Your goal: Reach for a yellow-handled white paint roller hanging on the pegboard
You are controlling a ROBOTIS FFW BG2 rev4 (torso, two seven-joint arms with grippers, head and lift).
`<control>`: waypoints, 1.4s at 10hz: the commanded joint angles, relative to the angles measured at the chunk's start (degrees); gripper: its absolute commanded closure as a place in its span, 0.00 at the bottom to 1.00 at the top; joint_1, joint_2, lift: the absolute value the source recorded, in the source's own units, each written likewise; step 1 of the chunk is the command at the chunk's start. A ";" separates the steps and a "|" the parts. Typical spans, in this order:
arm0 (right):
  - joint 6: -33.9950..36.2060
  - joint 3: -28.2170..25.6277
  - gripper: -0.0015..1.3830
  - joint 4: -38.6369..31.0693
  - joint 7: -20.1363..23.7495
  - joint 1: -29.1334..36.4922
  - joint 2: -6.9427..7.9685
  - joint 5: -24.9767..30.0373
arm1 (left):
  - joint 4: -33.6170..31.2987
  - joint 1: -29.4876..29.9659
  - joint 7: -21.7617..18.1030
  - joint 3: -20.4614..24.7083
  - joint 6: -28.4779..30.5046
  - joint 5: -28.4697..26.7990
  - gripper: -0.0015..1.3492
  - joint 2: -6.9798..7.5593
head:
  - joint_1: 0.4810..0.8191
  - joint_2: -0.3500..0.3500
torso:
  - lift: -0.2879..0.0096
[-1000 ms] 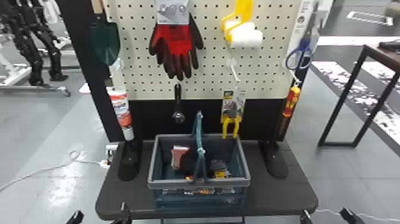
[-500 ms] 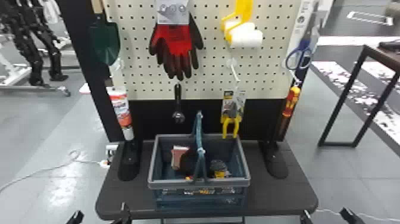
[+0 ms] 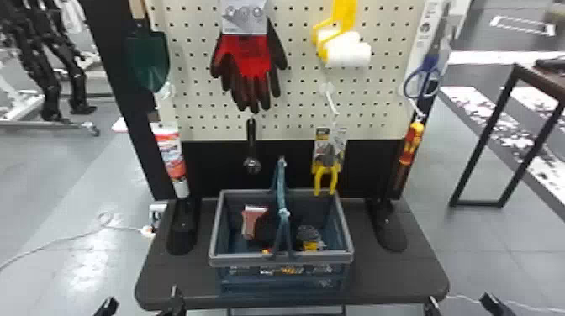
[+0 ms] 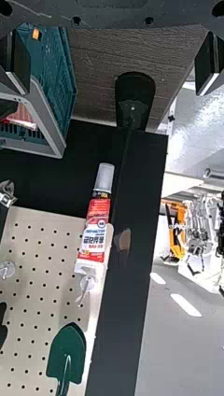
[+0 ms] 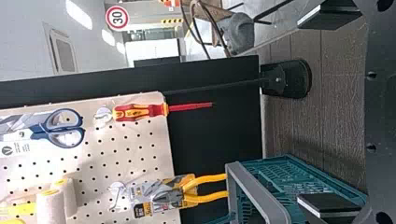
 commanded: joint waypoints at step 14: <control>0.00 0.00 0.00 0.00 0.00 0.00 0.31 0.00 | 0.00 0.00 0.00 0.00 0.00 0.00 0.00 0.00 | 0.20 0.50 | 0.63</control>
